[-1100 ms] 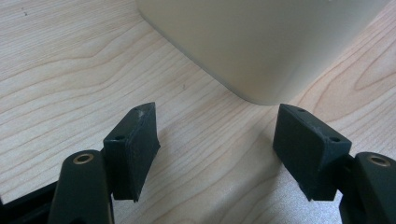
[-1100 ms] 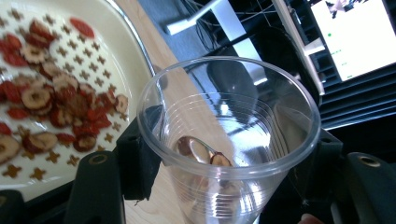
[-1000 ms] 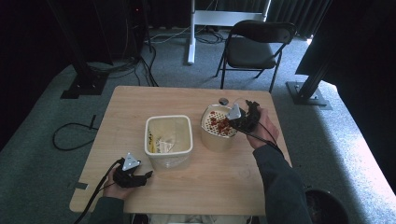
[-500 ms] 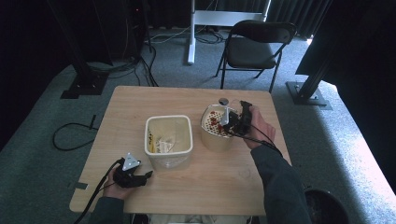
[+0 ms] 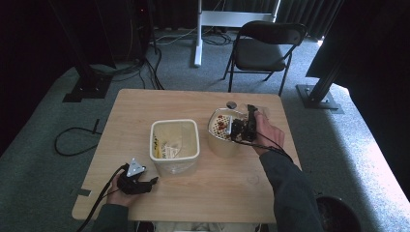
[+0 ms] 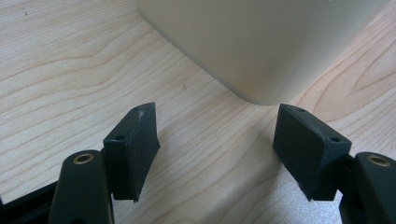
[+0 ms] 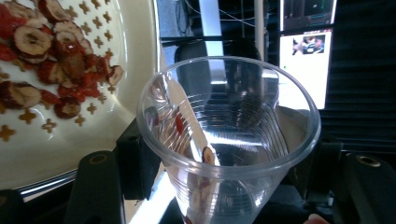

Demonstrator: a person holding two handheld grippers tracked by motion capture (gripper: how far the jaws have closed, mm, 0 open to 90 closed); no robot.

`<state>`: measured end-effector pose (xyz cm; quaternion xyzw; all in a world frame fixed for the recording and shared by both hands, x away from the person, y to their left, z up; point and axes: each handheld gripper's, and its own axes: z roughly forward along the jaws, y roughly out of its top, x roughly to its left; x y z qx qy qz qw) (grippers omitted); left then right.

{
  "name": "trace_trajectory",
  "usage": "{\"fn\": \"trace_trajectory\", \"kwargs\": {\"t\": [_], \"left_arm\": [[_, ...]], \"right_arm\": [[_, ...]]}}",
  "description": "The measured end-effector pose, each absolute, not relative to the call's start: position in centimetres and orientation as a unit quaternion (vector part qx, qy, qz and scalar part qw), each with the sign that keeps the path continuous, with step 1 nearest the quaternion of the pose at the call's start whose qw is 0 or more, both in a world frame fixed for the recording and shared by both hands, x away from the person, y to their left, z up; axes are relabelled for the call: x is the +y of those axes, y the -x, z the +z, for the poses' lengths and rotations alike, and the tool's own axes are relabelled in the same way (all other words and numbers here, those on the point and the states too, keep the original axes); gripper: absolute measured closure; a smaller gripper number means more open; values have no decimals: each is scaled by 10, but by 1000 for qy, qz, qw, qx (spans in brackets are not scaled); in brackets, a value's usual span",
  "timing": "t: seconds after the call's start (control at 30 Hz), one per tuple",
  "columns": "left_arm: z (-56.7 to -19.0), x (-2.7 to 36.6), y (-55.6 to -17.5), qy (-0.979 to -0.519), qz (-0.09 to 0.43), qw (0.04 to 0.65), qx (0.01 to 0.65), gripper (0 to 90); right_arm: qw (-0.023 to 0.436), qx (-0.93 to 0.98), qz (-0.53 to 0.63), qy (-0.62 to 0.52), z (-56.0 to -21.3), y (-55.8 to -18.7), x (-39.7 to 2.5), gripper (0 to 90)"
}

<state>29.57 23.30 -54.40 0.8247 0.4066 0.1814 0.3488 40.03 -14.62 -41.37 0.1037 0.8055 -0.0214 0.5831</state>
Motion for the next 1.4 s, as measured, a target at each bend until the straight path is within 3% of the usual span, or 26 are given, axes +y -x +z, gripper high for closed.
{"fn": "trace_trajectory", "kwargs": {"t": [1.4], "left_arm": [[-544, 233, -296, -825, 181, 349, 407, 315]], "right_arm": [[606, 790, -70, -57, -418, -400, -145, 348]]}}
